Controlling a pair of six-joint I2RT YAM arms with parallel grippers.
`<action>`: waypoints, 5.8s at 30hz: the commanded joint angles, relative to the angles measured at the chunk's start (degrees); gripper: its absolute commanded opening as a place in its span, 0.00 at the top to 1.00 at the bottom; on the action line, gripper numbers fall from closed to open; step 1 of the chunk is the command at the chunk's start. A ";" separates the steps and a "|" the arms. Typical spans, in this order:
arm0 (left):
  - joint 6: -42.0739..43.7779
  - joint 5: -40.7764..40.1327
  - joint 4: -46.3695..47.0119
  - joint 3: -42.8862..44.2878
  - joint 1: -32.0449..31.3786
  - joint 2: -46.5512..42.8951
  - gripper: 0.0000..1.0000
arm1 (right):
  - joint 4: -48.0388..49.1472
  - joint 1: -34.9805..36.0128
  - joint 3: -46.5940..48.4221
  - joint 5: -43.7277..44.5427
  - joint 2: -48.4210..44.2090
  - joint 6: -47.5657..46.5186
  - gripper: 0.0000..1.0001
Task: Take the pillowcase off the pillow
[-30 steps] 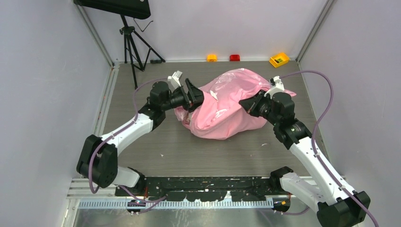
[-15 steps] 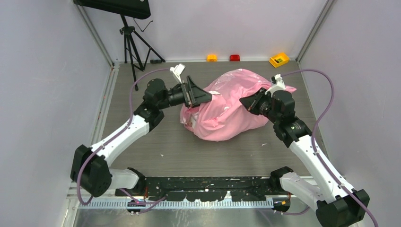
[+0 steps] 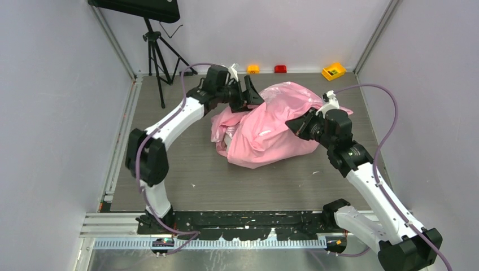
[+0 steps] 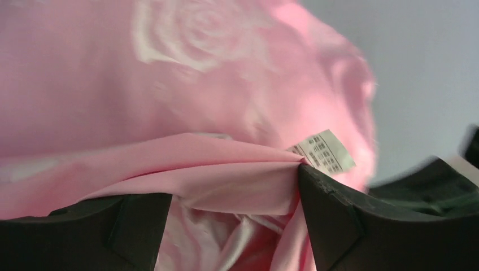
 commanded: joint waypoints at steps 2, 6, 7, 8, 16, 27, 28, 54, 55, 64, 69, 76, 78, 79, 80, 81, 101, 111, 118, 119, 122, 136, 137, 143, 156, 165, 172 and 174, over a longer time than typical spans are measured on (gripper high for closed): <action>11.17 4.52 -18.23 8.45 4.63 7.02 0.17 | 0.84 0.10 2.57 1.88 -3.77 -1.83 0.96; 12.21 2.47 -14.16 1.23 5.06 -1.96 0.15 | -0.46 0.16 0.81 6.42 -5.63 -0.86 0.96; 12.65 0.41 -14.01 -0.61 5.11 -4.76 0.15 | 0.13 0.18 0.25 7.15 -6.03 -0.43 0.96; 13.09 -2.08 -14.27 -2.28 5.14 -7.82 0.14 | 0.82 0.13 -0.45 7.72 -6.38 0.03 0.96; 15.73 -14.65 -21.69 -16.15 5.15 -27.58 0.13 | 2.52 0.10 1.08 7.73 -4.63 -0.46 0.95; 2.45 -8.76 -19.15 -38.95 5.15 -46.17 0.41 | 3.76 0.05 4.12 7.10 -1.88 0.71 0.95; -1.49 -7.08 -15.73 -41.88 5.15 -47.19 0.41 | 3.91 0.14 4.21 6.80 -1.78 0.99 0.95; -45.91 -4.70 43.93 -68.71 4.84 -36.43 0.17 | 3.58 0.10 4.28 1.10 -2.73 0.88 0.99; -45.91 -4.42 43.87 -68.26 4.80 -36.38 0.16 | 3.66 0.11 4.17 1.12 -2.68 0.88 0.99; -45.51 -3.92 43.60 -63.18 0.71 -30.95 0.16 | 5.22 0.12 3.54 -0.91 -1.33 1.73 1.00; -47.10 -4.00 50.92 -62.97 -0.22 -26.68 0.50 | 4.79 0.17 3.95 -1.92 -0.75 1.44 0.94; -48.09 -4.74 56.30 -66.10 3.35 -25.23 1.00 | -6.93 0.68 13.13 -10.45 0.95 -5.37 0.42; -47.58 -4.37 56.13 -65.78 3.64 -25.02 1.00 | -14.44 2.32 18.38 -10.79 3.21 -7.76 0.37; -47.31 -4.26 55.80 -65.49 3.65 -24.90 1.00 | -17.33 3.33 20.02 -9.82 4.00 -9.11 0.33; -47.13 -4.08 55.68 -65.04 3.63 -24.78 1.00 | -19.37 4.46 21.11 -8.56 4.58 -9.50 0.32; -46.94 -3.85 55.55 -64.64 3.65 -24.56 1.00 | -20.59 5.36 21.42 -7.63 4.91 -9.28 0.31; -42.91 -1.62 50.88 -59.90 3.70 -24.92 1.00 | -32.29 37.99 30.31 32.26 20.26 -21.07 0.29; -36.99 -3.16 40.88 -57.07 3.74 -30.06 1.00 | -37.30 39.07 34.98 39.81 28.31 -24.50 0.27; -32.27 -4.00 33.36 -54.71 4.10 -32.68 1.00 | -37.83 39.09 33.21 40.31 27.09 -24.19 0.87; -31.90 -4.21 32.09 -54.60 4.36 -32.98 1.00 | -37.42 39.09 33.00 40.73 26.31 -23.98 0.93; -31.19 -4.88 28.93 -54.85 5.88 -34.20 1.00 | -36.90 39.11 31.65 47.61 23.63 -22.60 1.00; -20.37 1.78 6.96 -53.62 28.85 -48.85 1.00 | -31.65 13.74 18.89 52.37 8.04 -17.23 1.00; -19.67 1.58 5.83 -53.14 29.15 -49.39 1.00 | -31.35 12.01 18.35 49.95 7.66 -16.97 1.00; -17.94 4.97 6.30 -50.85 29.23 -48.97 1.00 | -31.27 10.11 20.10 36.82 9.54 -19.43 0.94; -10.37 7.70 5.06 -43.18 19.48 -46.14 1.00 | -22.21 12.00 32.48 -2.08 16.12 -24.16 0.22; -5.56 7.57 1.26 -39.20 16.14 -47.00 1.00 | -30.18 23.16 54.00 2.29 41.73 -39.13 0.13; -3.96 8.86 -0.30 -37.91 15.73 -49.20 1.00 | -31.90 25.18 61.97 -1.16 54.87 -46.61 0.12; -3.81 9.50 -0.18 -37.66 15.63 -49.71 1.00 | -30.70 25.32 62.59 0.70 57.45 -46.63 0.11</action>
